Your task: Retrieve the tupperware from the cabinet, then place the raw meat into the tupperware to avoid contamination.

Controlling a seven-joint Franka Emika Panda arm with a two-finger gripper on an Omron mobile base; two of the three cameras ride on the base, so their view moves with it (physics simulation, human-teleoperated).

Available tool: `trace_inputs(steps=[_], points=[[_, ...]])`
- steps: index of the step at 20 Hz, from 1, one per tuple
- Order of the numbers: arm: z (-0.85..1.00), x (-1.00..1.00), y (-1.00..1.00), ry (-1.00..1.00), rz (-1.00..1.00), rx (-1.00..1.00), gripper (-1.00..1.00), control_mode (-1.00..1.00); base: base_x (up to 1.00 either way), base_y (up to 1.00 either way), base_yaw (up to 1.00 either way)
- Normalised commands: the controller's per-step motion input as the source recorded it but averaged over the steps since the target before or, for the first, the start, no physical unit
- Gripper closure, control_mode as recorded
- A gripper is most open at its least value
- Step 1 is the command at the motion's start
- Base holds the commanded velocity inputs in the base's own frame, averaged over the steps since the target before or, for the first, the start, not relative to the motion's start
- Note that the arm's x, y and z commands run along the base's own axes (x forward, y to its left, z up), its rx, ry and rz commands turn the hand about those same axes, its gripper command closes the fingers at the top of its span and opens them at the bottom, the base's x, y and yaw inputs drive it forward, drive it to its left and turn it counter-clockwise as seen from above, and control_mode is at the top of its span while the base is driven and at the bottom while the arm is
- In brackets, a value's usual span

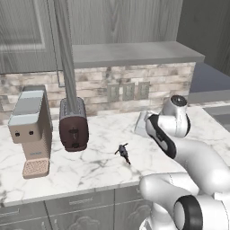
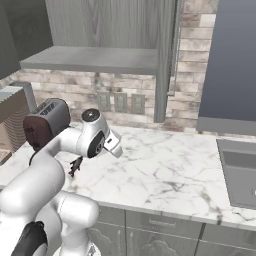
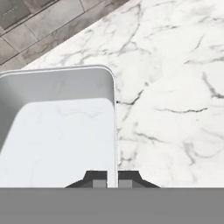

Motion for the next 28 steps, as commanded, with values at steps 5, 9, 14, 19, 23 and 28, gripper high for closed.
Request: trace_inputs(steps=[5,9,14,19,23,28], points=[[-0.50,0.00,-0.08,0.05,0.03,-0.08,1.00,-1.00,0.00,0.00,0.00],[-0.32,0.00,-0.08,0.01,0.02,-0.04,1.00,-1.00,0.00,0.00,0.00],[-0.08,0.00,-0.01,0.00,0.00,0.00,1.00,-1.00,0.00,0.00,0.00],[-0.13,0.00,0.00,0.00,0.00,-0.01,1.00,-1.00,0.00,0.00,0.00],[-0.29,0.00,-0.01,0.00,0.00,-0.05,1.00,-1.00,0.00,0.00,0.00],[-0.10,0.03,-0.03,0.00,0.00,-0.01,1.00,-1.00,0.00,0.00,0.00]])
